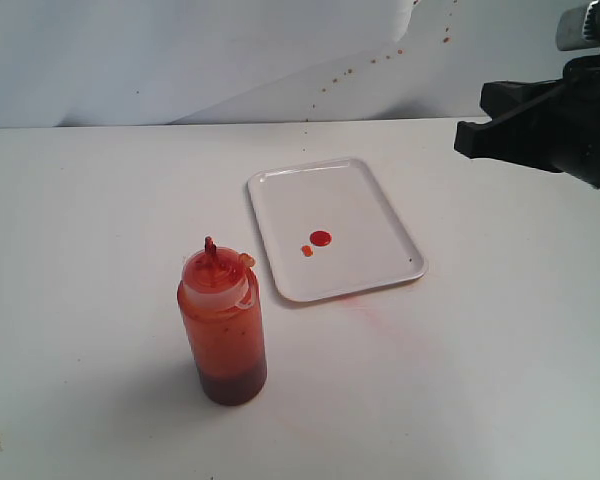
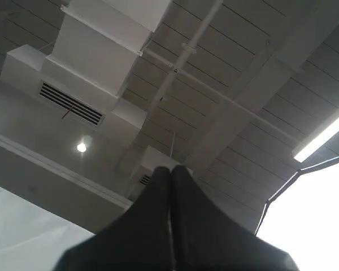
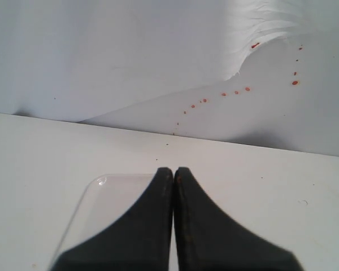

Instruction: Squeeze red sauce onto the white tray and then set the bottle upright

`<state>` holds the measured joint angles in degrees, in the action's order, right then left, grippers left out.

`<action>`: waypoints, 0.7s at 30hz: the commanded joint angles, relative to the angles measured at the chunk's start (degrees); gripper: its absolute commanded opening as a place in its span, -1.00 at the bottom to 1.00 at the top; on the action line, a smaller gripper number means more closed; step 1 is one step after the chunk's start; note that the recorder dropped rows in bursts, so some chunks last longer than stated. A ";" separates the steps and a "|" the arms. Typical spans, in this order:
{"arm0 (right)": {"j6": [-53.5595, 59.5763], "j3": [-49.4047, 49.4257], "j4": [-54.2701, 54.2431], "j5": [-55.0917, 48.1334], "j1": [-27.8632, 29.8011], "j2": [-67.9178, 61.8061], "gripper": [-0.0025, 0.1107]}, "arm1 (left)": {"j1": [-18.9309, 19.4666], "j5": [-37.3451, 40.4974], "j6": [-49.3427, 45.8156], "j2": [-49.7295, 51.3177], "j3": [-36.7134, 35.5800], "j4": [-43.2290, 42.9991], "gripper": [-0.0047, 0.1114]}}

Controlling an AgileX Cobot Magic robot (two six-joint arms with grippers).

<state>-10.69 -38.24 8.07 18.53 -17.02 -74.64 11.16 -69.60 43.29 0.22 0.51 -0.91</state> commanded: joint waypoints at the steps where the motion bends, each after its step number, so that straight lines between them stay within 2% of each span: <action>1: -0.14 0.17 -0.06 0.22 0.41 0.38 -0.96 | -0.35 1.00 -0.04 -0.22 -0.51 0.37 -0.92; 8: -0.14 0.17 -0.06 0.22 0.41 0.38 -0.96 | -0.35 1.31 -0.27 -0.22 -0.51 0.36 -0.92; 11: -0.14 0.17 -0.06 0.22 0.41 0.38 -0.96 | -0.35 4.16 -0.27 -0.22 -0.51 0.36 -0.92; 21: -0.14 0.17 -0.06 0.22 0.41 0.38 -0.96 | -0.35 26.03 -0.27 -0.22 -0.51 0.36 -0.92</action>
<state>-10.78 -38.24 7.96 18.53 -17.02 -74.64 11.16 -50.74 43.29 0.32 0.43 -0.91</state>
